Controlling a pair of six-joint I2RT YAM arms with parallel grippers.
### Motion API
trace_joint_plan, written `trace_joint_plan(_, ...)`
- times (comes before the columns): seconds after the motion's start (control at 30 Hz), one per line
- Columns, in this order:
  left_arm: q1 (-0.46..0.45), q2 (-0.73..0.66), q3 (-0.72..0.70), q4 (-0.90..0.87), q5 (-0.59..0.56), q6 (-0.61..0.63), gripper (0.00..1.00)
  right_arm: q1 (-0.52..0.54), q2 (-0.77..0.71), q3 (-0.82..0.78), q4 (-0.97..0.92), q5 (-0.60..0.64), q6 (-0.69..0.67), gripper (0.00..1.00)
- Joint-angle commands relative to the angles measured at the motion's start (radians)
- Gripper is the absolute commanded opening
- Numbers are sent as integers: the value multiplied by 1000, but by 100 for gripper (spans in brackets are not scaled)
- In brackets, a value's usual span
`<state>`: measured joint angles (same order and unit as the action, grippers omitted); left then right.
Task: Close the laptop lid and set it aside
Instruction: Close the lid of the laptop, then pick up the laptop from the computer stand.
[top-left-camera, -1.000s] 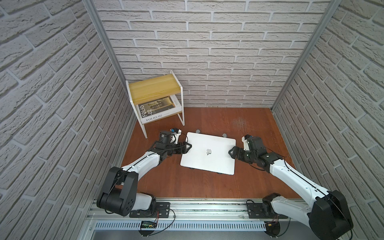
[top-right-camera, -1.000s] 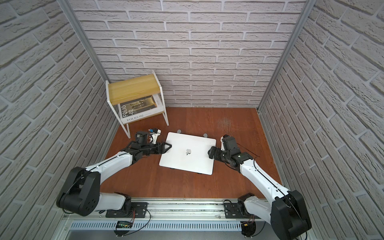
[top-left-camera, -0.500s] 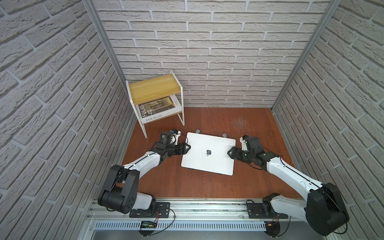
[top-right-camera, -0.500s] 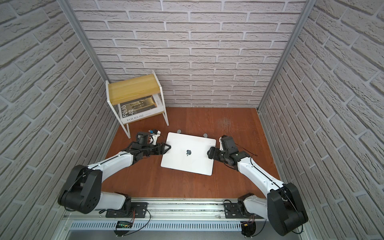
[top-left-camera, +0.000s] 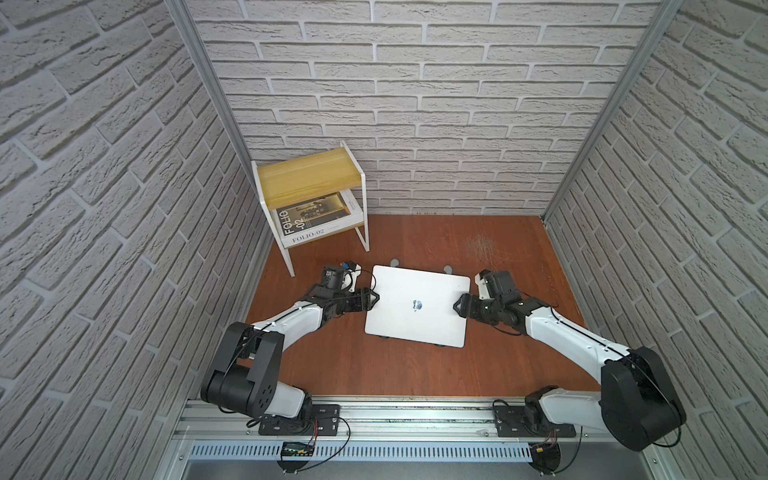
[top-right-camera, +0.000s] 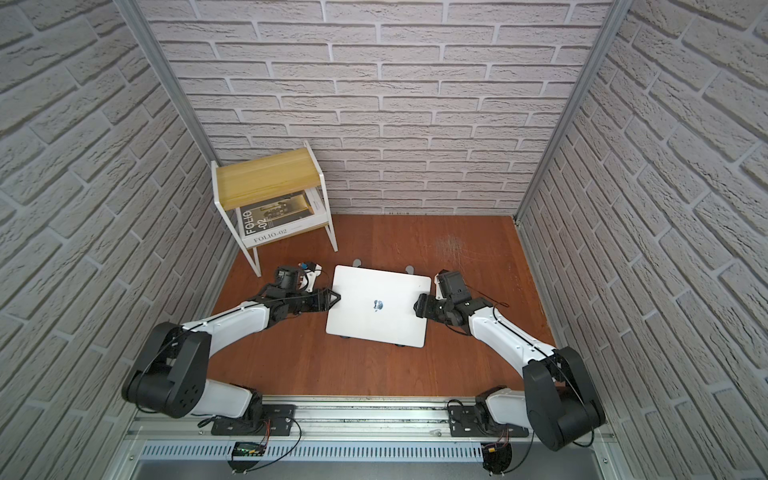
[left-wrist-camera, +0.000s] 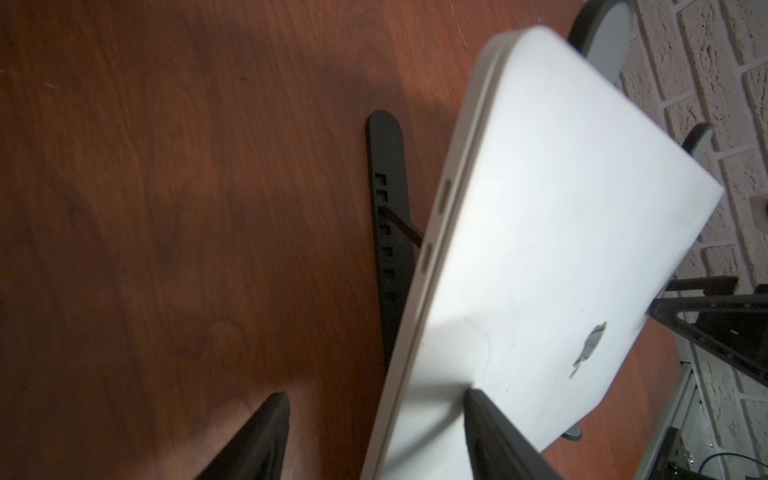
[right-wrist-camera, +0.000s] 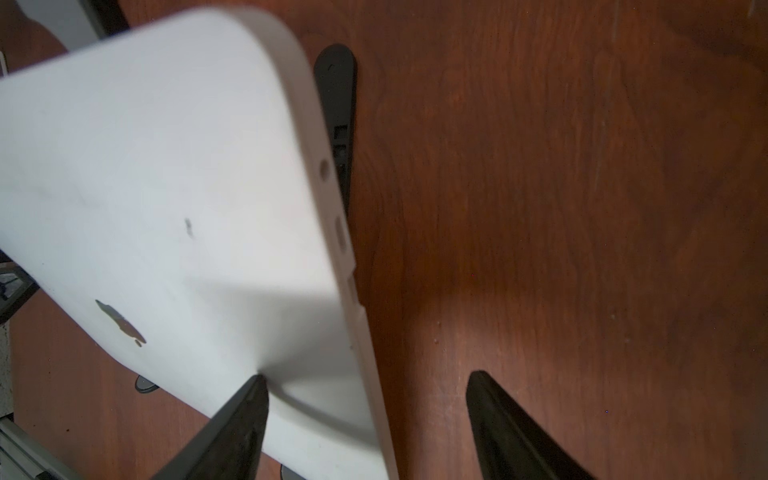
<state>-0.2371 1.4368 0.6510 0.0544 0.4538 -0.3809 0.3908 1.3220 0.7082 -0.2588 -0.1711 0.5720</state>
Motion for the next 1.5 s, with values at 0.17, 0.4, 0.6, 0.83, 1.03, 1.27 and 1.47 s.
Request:
trace_joint_plan(0.17,-29,-18,-22,3,-52,-1,69,-10,101,82,7,144,-54,76)
trace_joint_plan(0.4,-34,-7,-37,48,-71,-37,69,-19,121,124,-10,155,-69,76)
trace_joint_plan(0.6,-34,-9,-34,53,-86,-58,69,-25,125,148,-19,131,-88,77)
trace_joint_plan(0.83,-28,-136,-28,2,-115,-64,73,-27,0,176,-113,75,-111,81)
trace_joint_plan(1.03,30,-281,-104,114,-15,-74,79,-78,-204,114,-124,-60,-89,88)
trace_joint_plan(1.27,123,-267,-197,294,150,-151,81,-234,-259,-20,-43,-281,-82,91)
trace_joint_plan(1.47,166,-190,-240,436,227,-202,87,-310,-218,-120,108,-380,-69,90)
